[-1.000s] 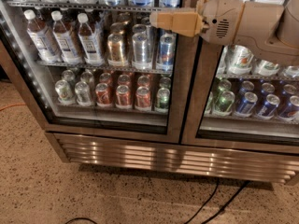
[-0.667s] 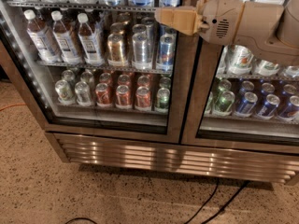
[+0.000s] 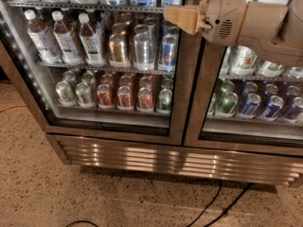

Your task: Open left fridge door

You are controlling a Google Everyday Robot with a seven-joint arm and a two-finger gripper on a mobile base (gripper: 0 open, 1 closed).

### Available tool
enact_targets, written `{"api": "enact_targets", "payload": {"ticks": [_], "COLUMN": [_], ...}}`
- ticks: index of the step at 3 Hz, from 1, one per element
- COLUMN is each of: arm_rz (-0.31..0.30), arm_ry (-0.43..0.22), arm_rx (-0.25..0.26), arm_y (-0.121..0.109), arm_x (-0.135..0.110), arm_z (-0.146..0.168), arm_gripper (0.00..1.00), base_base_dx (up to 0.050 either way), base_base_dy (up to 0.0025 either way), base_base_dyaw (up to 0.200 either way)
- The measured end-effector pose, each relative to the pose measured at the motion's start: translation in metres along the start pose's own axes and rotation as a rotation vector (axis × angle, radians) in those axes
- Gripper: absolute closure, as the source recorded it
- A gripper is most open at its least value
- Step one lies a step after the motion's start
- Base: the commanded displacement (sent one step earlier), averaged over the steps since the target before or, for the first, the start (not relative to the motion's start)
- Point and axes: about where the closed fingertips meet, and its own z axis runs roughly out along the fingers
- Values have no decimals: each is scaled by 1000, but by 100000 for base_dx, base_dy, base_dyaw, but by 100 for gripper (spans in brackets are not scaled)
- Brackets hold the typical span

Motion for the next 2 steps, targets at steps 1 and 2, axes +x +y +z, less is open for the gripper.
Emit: {"api": "enact_targets", "payload": {"ticks": [1,2], "arm_rz": [0,0], "arm_ry": [0,0], "arm_rx": [0,0], "arm_y": [0,0], "arm_x": [0,0], "arm_z": [0,0], "arm_gripper": [100,100], "base_base_dx": [-4950,-4950], "base_base_dy": [0,-1], "base_base_dyaw": [-1,5]}}
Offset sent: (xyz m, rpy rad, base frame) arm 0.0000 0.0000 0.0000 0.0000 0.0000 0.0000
